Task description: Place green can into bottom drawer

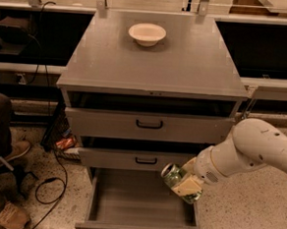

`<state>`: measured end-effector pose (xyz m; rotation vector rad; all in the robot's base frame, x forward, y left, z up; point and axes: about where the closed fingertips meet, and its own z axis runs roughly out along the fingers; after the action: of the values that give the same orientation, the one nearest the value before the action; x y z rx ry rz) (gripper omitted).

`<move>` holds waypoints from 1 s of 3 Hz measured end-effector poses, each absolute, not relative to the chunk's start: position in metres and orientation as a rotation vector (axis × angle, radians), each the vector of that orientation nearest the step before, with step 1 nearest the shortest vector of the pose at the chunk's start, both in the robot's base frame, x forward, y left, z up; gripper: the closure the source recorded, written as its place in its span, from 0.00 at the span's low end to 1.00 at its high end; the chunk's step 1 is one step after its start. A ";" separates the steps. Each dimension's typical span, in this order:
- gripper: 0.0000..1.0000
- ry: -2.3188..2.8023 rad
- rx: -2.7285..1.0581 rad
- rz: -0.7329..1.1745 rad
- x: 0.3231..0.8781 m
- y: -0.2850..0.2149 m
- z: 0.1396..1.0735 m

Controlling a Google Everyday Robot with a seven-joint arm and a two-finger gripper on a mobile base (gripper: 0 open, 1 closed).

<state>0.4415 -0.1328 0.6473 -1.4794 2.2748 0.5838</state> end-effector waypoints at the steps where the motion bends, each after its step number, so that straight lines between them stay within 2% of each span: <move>1: 1.00 2.276 -1.479 0.583 0.442 -0.133 0.646; 3: 1.00 2.407 -1.279 0.583 0.445 -0.131 0.516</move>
Offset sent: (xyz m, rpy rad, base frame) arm 0.0035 -0.0014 -0.1148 -0.0786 0.0656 -0.1427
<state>0.4455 -0.1310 0.5157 -1.2794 2.4073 0.5826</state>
